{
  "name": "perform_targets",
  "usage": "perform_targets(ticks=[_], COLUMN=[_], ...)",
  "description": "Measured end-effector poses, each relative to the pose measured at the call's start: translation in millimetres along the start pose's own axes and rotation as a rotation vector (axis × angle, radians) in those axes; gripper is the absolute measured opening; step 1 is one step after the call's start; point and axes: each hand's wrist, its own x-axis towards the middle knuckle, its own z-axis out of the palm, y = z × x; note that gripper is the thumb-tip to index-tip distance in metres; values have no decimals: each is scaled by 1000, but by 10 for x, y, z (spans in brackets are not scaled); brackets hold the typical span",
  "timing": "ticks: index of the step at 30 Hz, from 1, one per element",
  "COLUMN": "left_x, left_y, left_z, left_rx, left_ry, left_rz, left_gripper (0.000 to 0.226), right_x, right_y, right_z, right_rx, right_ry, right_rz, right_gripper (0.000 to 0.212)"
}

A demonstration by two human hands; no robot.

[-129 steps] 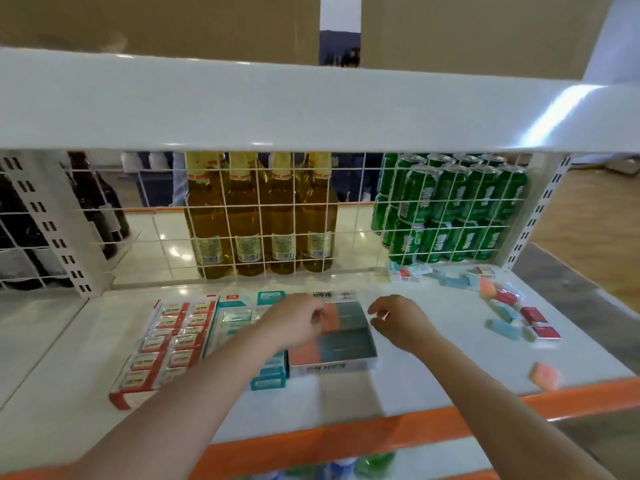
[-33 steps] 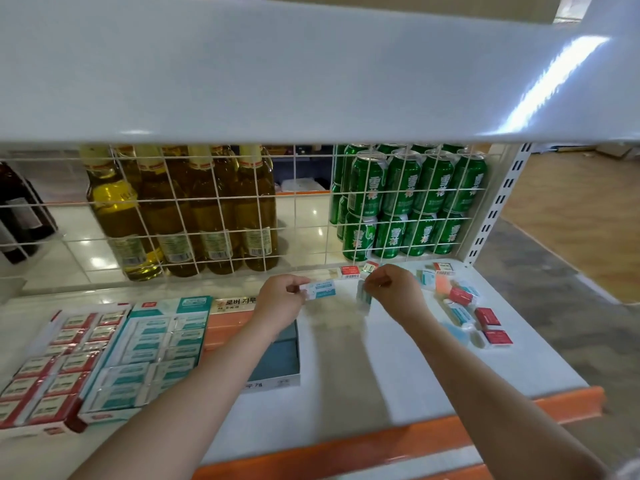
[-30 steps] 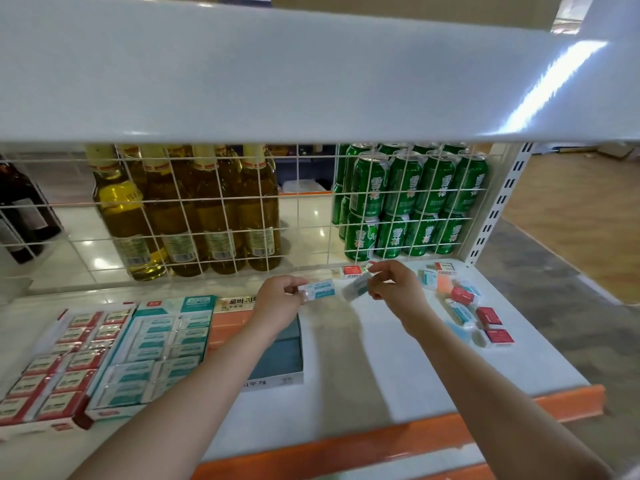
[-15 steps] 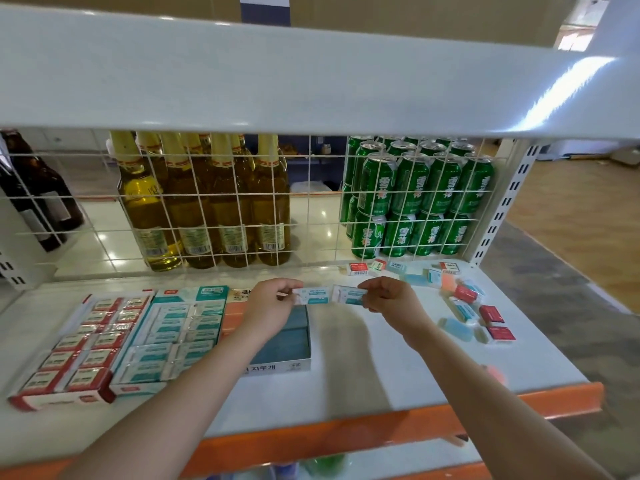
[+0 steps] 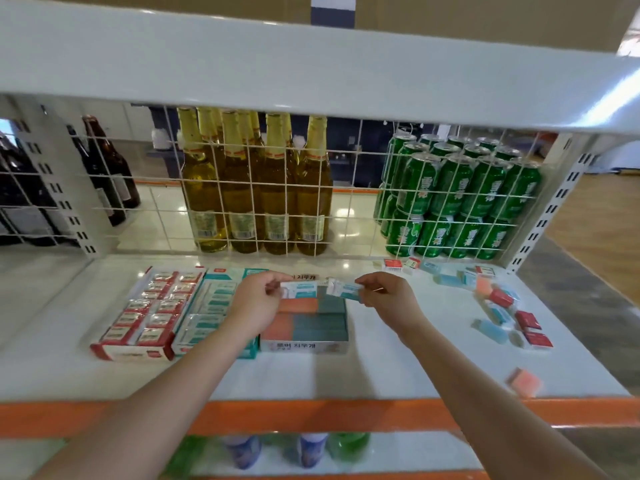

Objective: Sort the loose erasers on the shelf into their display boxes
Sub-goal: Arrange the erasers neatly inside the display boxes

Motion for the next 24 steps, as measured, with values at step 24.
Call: perform_targets(ticks=[24], left_x=[62], left_y=[-806], left_z=[-969], left_rx=[231], left_ry=[-66], left_rz=[-9], left_gripper=[26], right_x=[-138], right_y=[-421], right_z=[1403], right_rx=[-455], right_ry=[-83], right_rz=[-24], right_gripper=[26])
